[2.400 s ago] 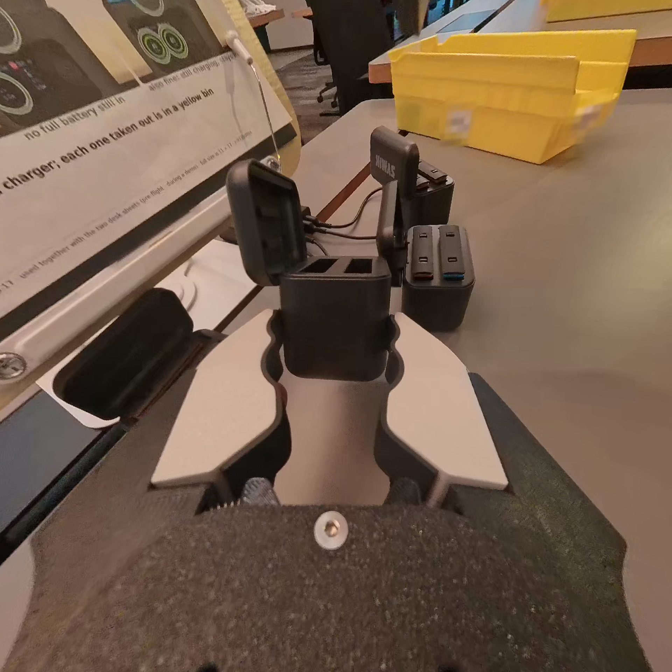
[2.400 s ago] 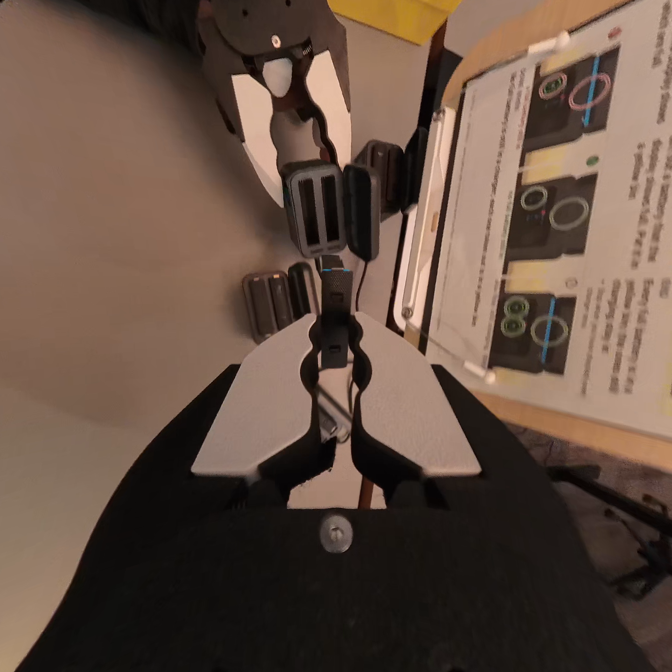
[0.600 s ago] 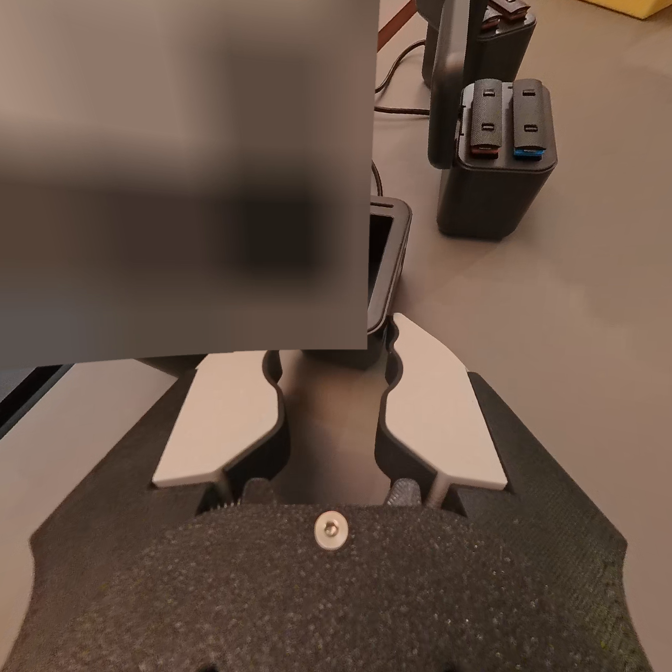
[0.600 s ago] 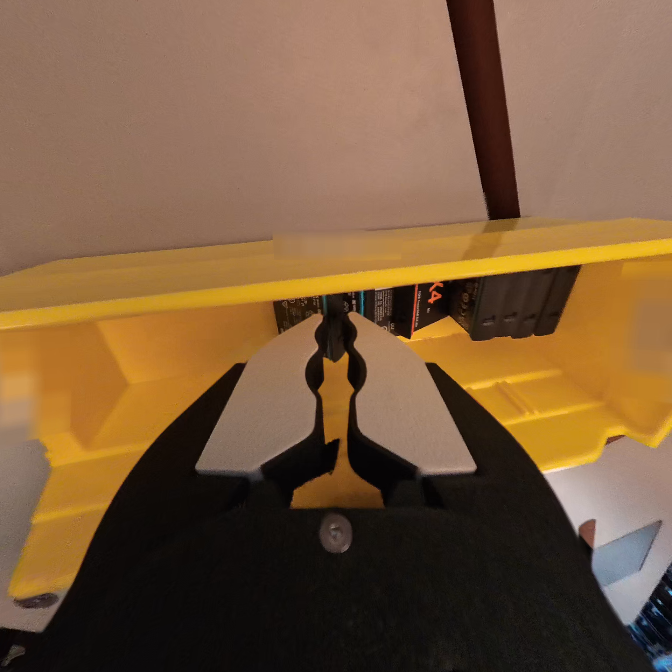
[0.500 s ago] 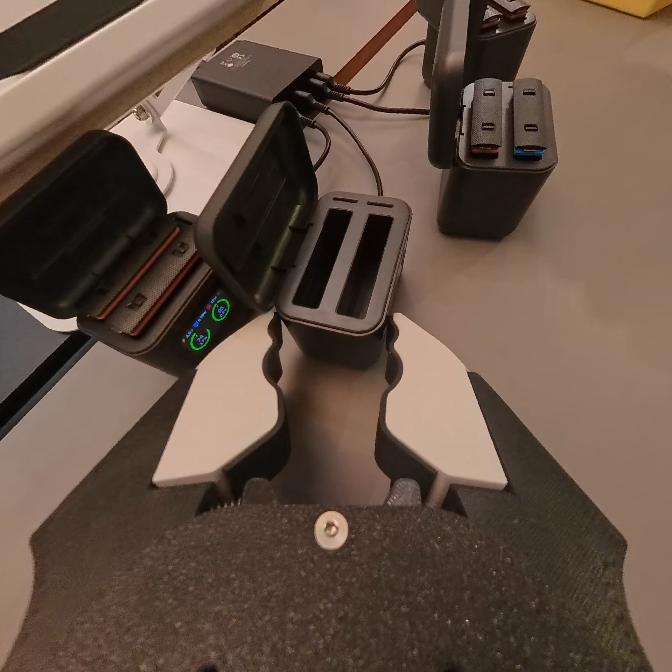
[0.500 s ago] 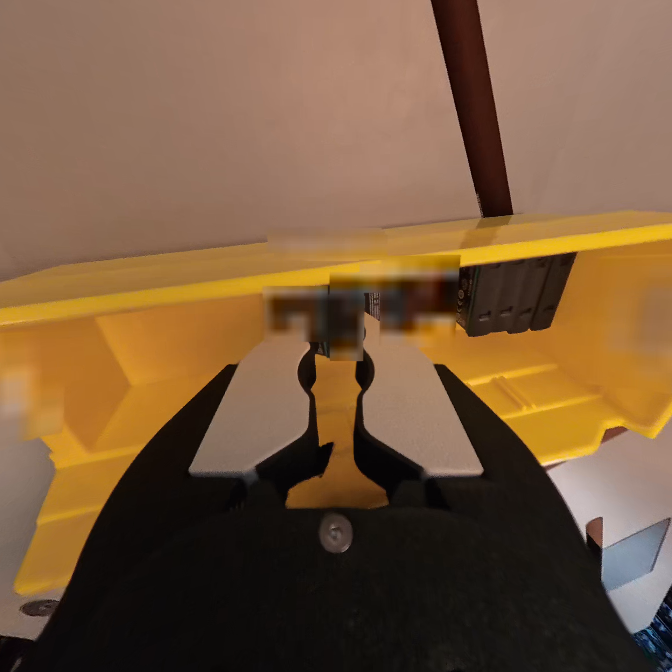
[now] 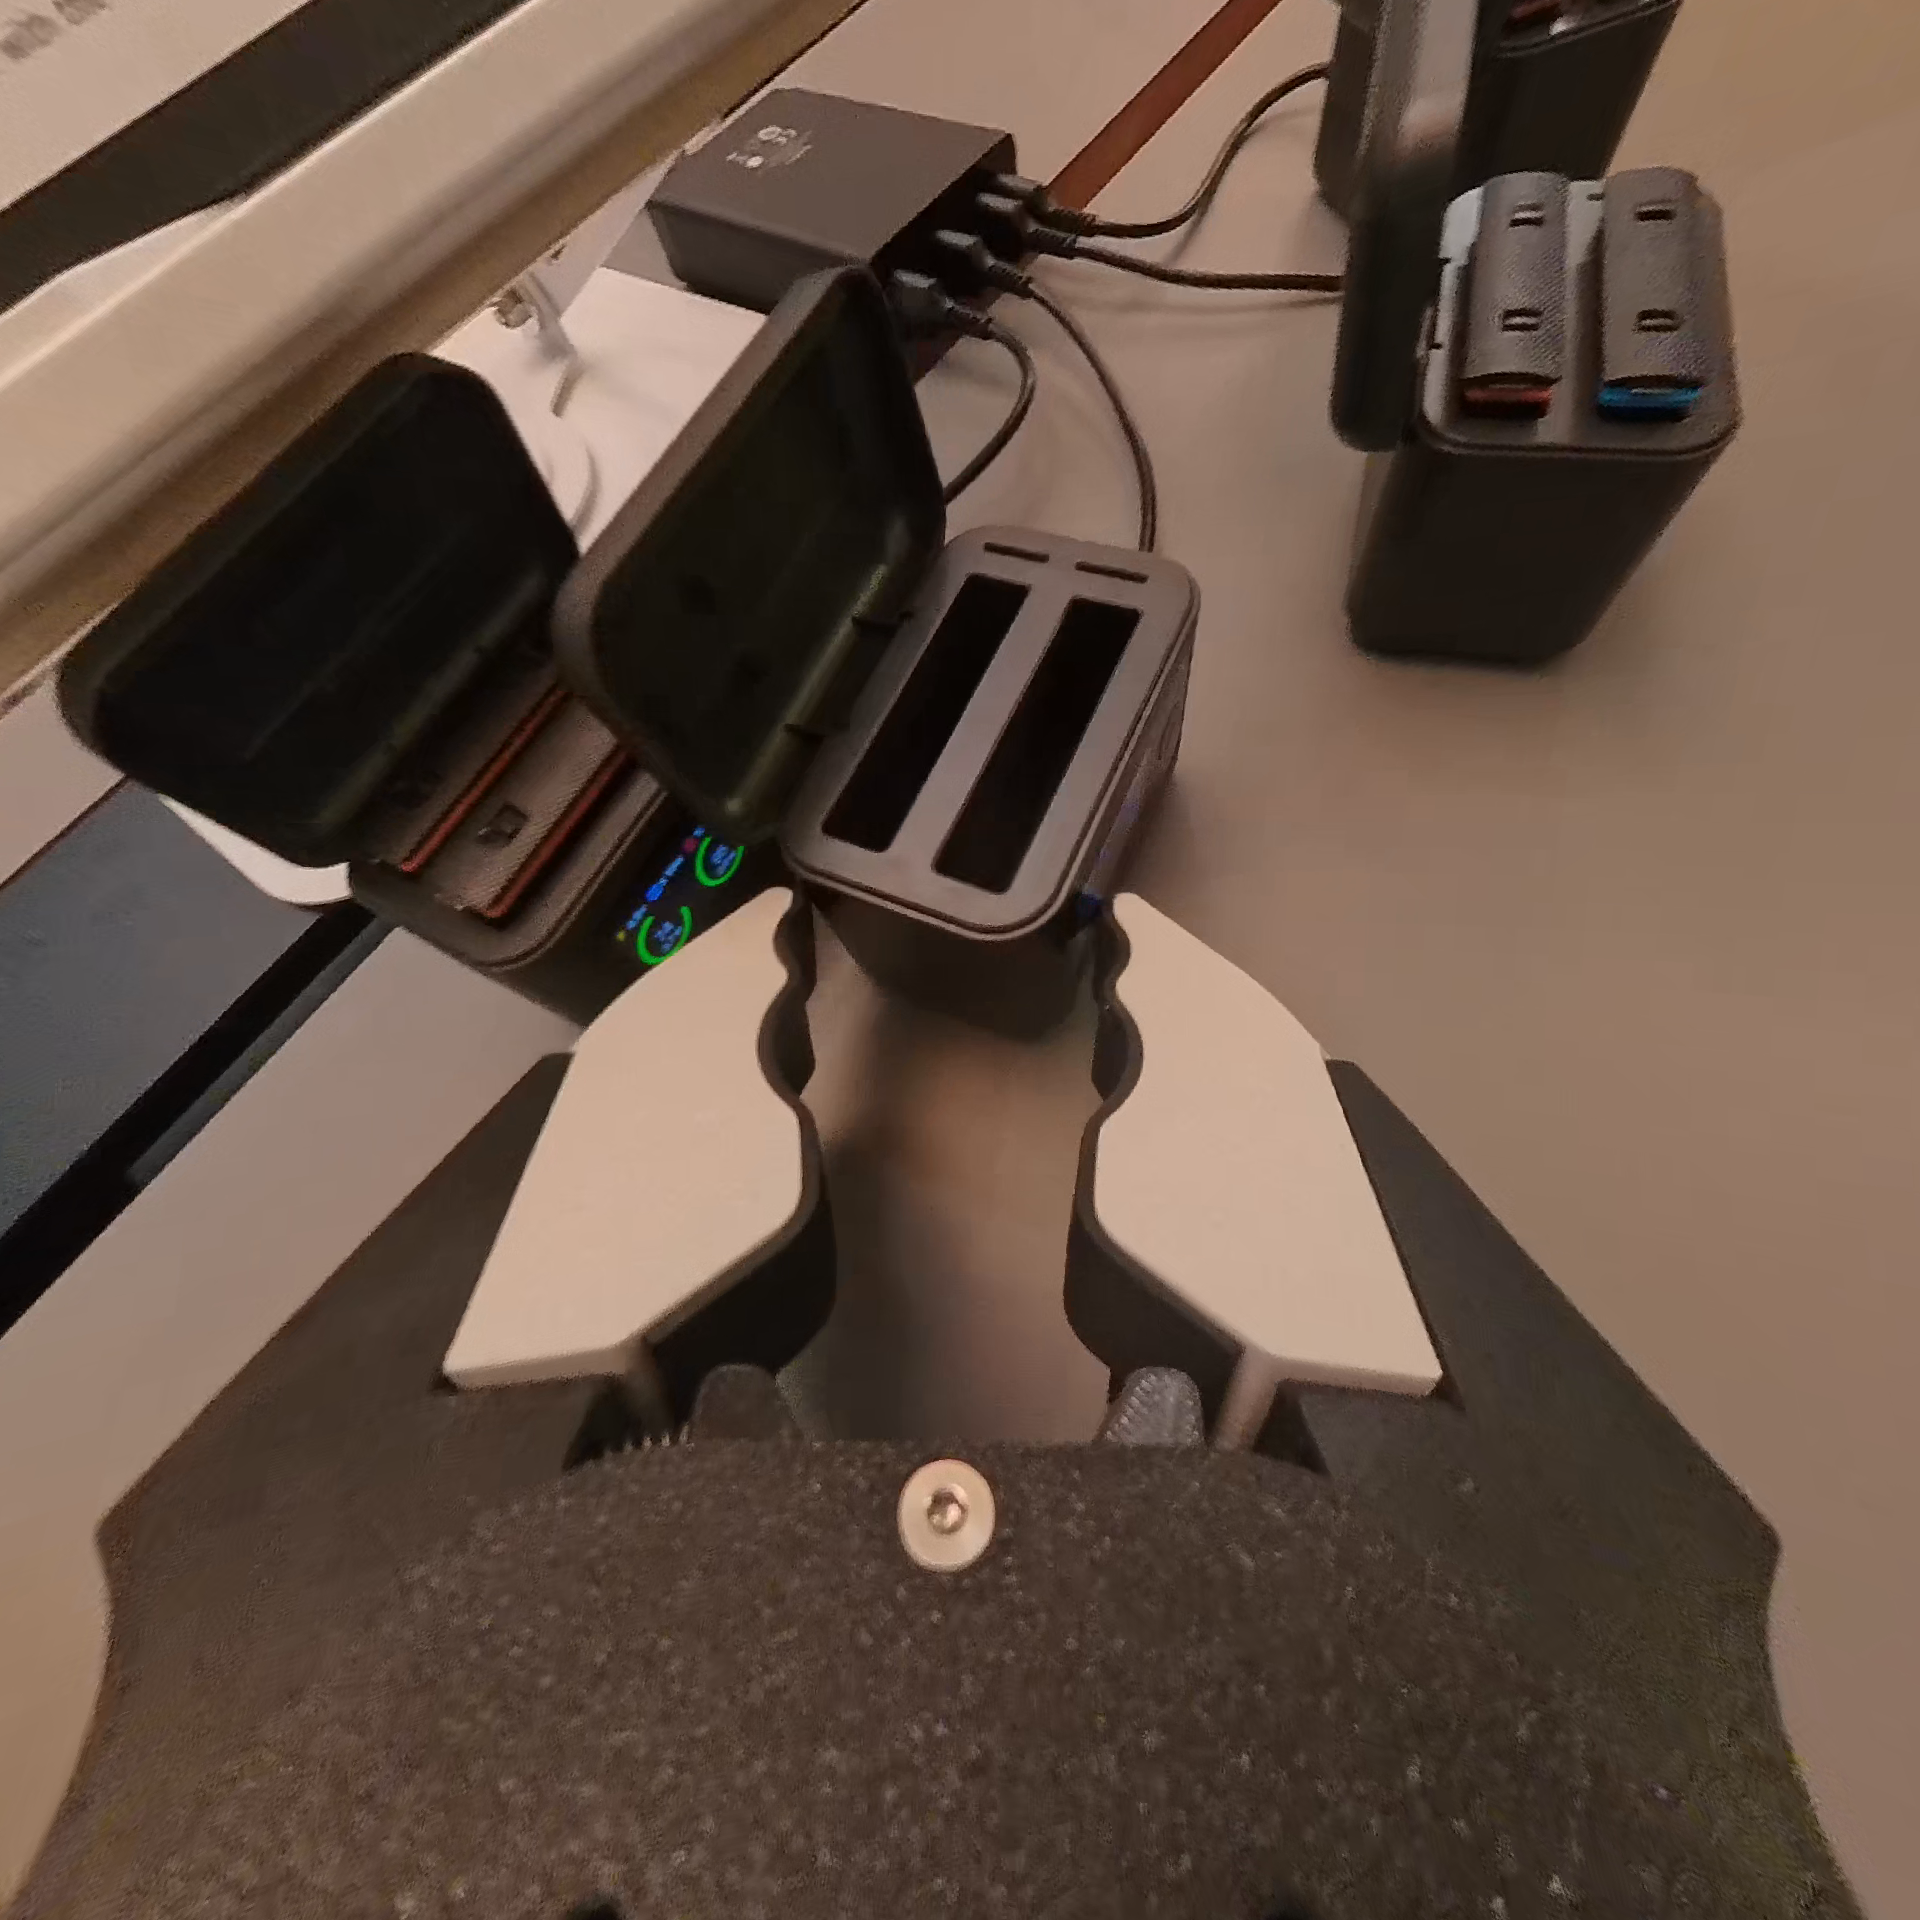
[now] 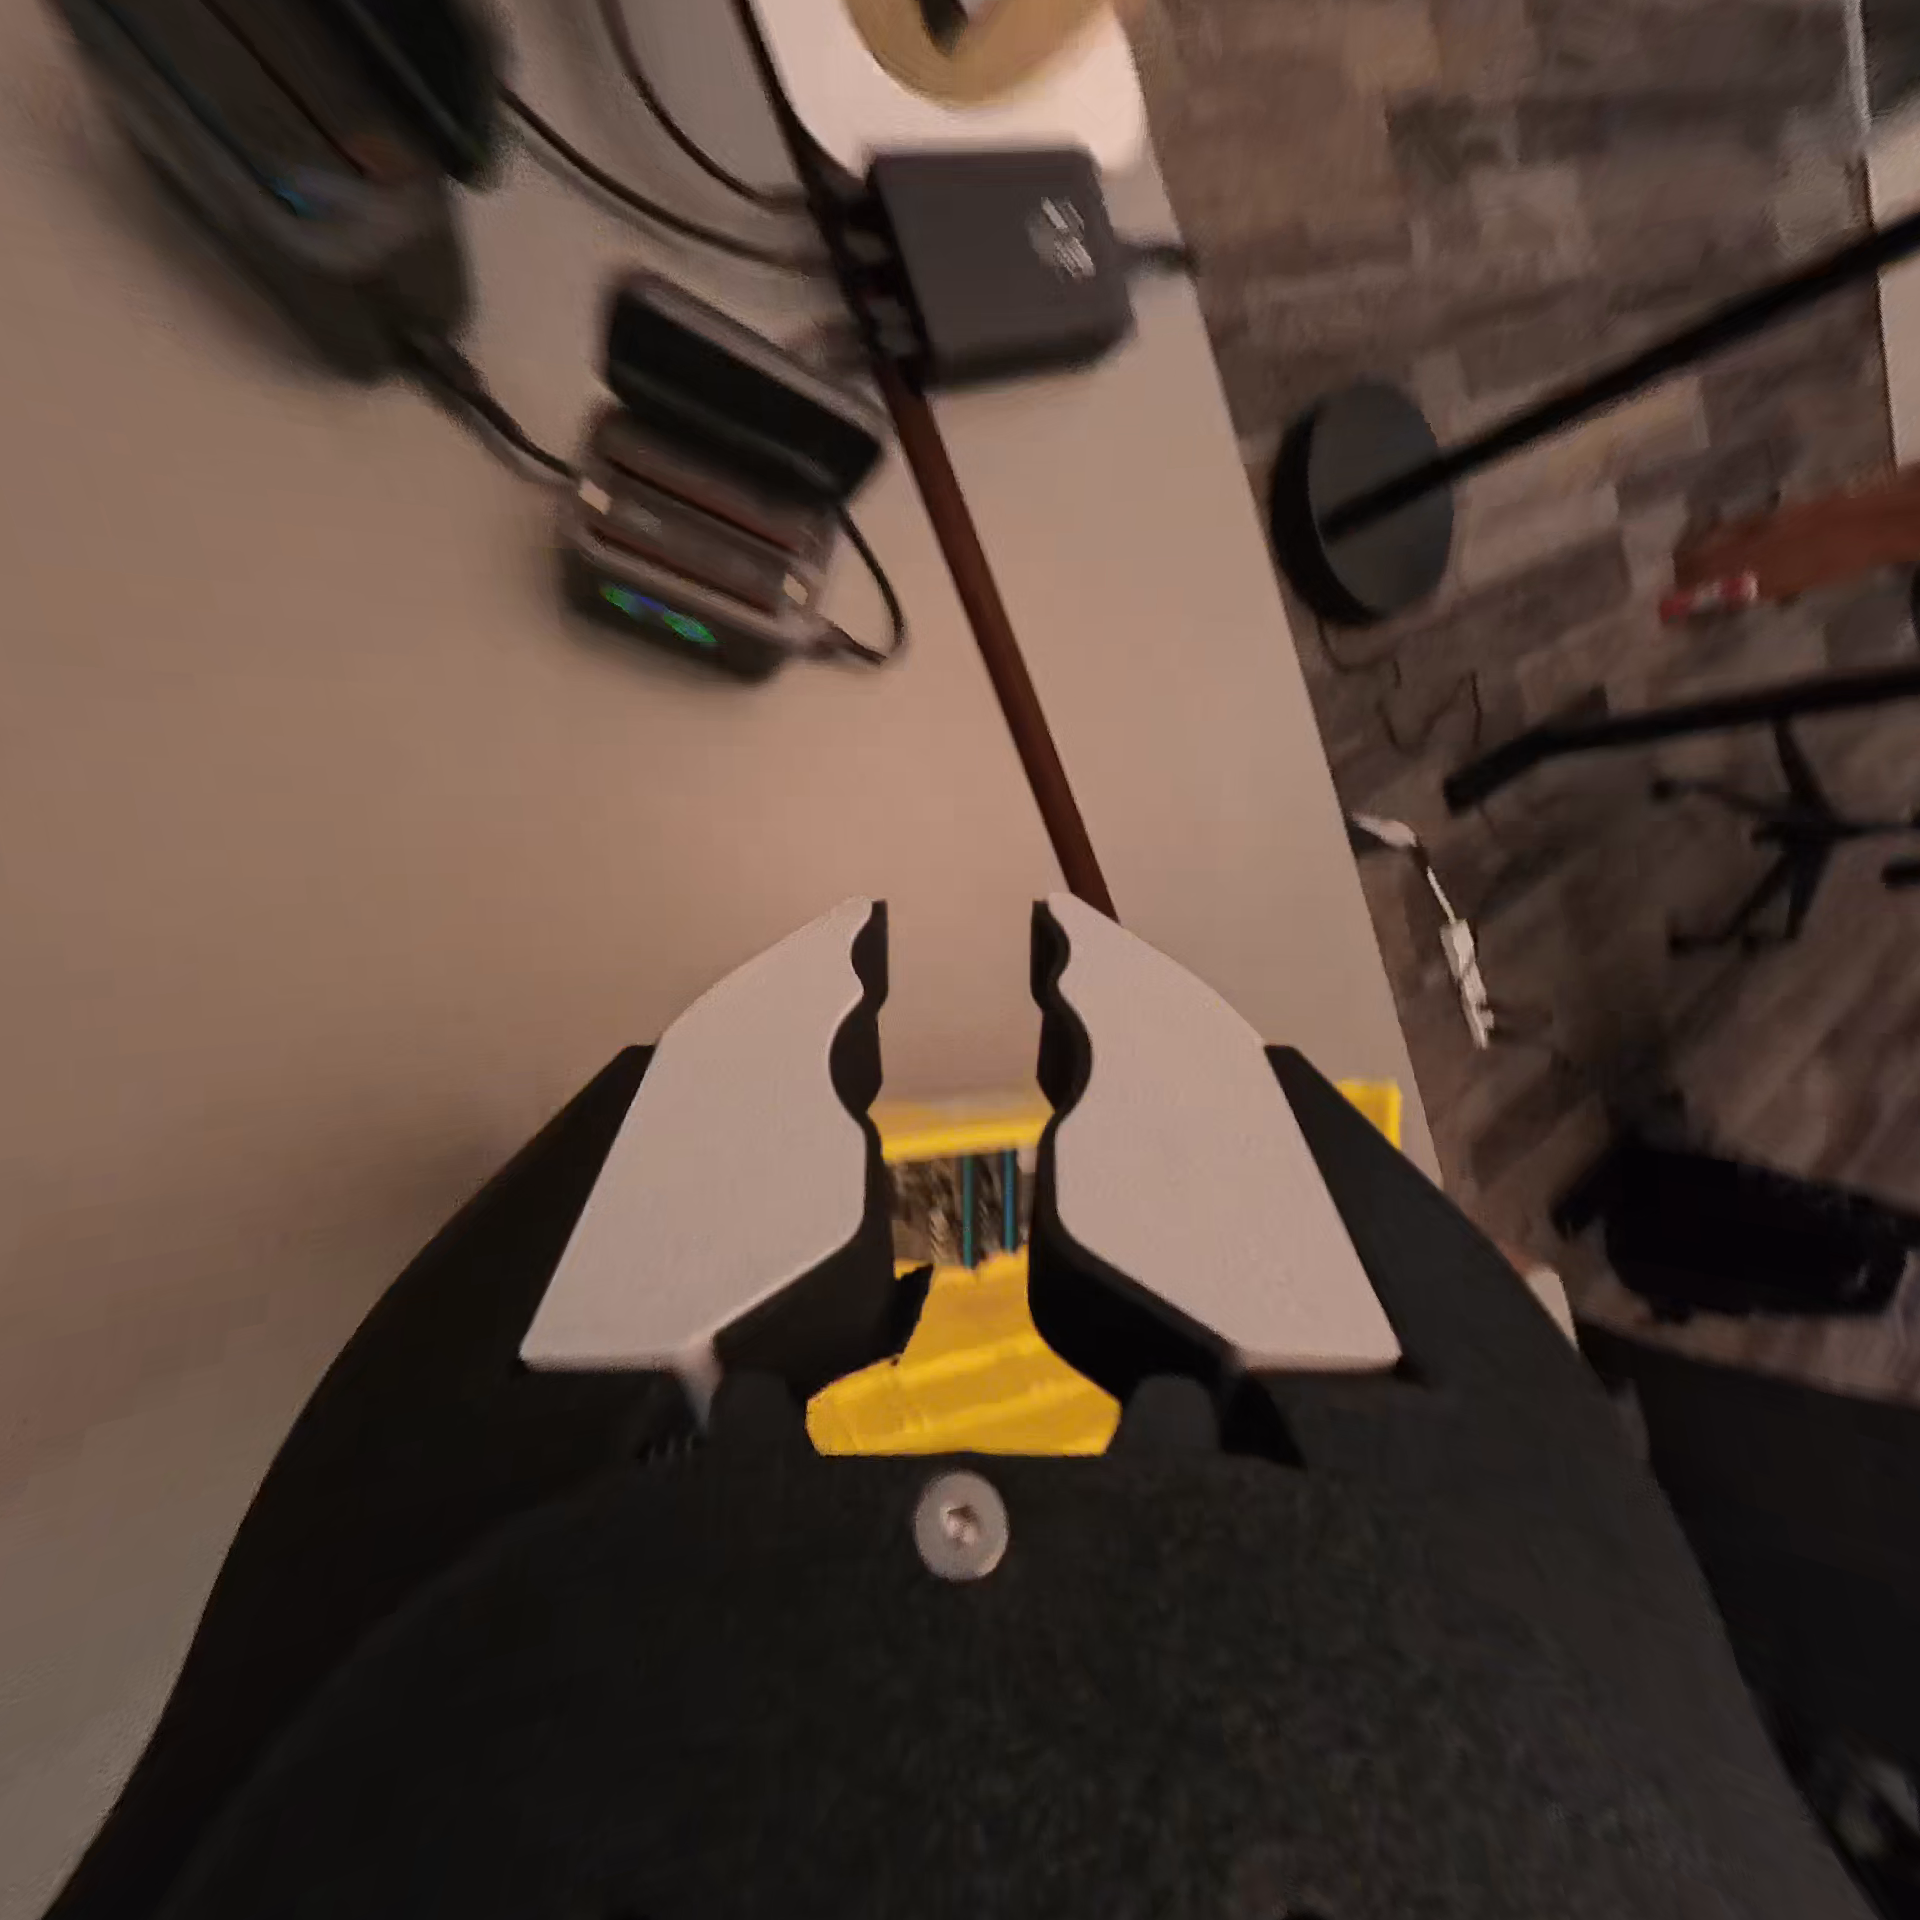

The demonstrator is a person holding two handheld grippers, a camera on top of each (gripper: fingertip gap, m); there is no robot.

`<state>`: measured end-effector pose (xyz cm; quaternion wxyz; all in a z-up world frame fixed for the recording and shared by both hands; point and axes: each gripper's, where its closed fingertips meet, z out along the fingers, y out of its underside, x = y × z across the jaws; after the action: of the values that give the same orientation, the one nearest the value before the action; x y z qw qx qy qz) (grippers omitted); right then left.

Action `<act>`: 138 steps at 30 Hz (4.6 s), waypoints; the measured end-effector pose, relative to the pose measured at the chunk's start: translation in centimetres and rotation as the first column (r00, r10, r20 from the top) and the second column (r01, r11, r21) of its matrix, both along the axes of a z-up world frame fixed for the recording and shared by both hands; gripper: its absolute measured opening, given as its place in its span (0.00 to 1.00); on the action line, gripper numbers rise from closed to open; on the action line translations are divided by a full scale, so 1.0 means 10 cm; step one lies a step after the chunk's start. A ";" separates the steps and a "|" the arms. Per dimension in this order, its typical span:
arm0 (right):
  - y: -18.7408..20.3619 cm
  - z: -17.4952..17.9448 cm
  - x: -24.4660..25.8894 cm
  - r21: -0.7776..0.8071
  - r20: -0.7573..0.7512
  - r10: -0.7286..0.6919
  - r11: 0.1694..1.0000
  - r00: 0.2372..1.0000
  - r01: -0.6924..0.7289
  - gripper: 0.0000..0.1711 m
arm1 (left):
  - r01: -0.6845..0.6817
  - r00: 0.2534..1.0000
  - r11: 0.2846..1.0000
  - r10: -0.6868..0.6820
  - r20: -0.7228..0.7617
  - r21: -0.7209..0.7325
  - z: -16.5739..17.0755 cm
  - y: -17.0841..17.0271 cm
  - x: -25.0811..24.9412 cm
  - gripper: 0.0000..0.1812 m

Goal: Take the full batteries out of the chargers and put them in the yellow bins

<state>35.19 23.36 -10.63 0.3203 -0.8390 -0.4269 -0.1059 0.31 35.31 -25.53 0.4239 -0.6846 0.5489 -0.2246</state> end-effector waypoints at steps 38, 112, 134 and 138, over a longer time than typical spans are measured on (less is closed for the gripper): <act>0.28 -1.10 -2.27 0.134 -0.542 -0.165 0.951 0.824 0.278 0.40 | 0.050 0.999 0.997 -0.050 -0.008 -0.051 -0.06 -0.78 0.98 0.41; 0.22 -0.38 -2.14 0.258 -0.767 -0.140 0.826 0.626 0.501 0.34 | -0.052 0.998 0.995 0.049 -0.032 -0.088 -0.11 -0.86 1.15 0.32; 0.00 -0.26 1.41 0.066 -0.642 -0.725 0.272 0.250 0.960 0.35 | 0.053 0.997 0.998 -0.055 -0.062 -0.030 -0.12 -0.78 1.07 0.32; 0.07 -0.62 1.63 0.007 -0.565 -0.807 0.203 0.172 0.979 0.35 | 0.055 0.997 0.998 -0.056 -0.061 -0.029 -0.12 -0.79 1.04 0.32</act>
<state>51.46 24.11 -16.83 0.4296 -0.8426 0.2815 -0.1617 10.69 27.45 -26.75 0.3911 -0.6814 0.5772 -0.2226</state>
